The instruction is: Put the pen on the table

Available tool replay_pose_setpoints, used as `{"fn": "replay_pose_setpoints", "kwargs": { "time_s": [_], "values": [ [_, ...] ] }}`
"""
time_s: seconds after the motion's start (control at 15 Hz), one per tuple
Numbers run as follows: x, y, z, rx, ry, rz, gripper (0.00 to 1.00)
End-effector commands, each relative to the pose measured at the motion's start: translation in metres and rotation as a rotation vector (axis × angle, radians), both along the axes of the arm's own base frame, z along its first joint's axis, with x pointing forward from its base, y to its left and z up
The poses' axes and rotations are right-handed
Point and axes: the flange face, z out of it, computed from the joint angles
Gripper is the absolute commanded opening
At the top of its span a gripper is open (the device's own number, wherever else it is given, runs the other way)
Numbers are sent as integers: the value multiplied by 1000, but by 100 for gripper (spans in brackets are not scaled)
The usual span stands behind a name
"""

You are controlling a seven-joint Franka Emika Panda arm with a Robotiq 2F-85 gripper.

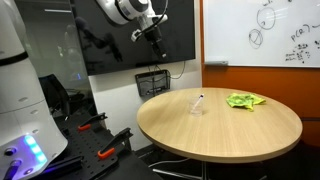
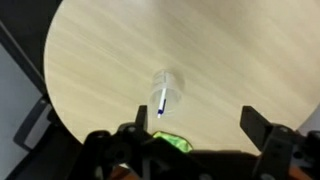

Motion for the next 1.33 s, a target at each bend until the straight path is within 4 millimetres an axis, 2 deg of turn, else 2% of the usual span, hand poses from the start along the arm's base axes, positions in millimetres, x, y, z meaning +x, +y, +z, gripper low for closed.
{"fn": "replay_pose_setpoints", "kwargs": {
  "time_s": [0.0, 0.13, 0.33, 0.6, 0.8, 1.27],
  "values": [
    [48, -2, -33, -9, 23, -130, 100],
    [71, 2, -57, 13, 40, -154, 100],
    [94, 7, -84, 33, 60, -184, 100],
    [113, -6, -106, 34, 65, -245, 100],
    [119, -20, -117, 50, 74, -287, 100],
    [116, -22, -119, 65, 75, -295, 100]
  ]
}}
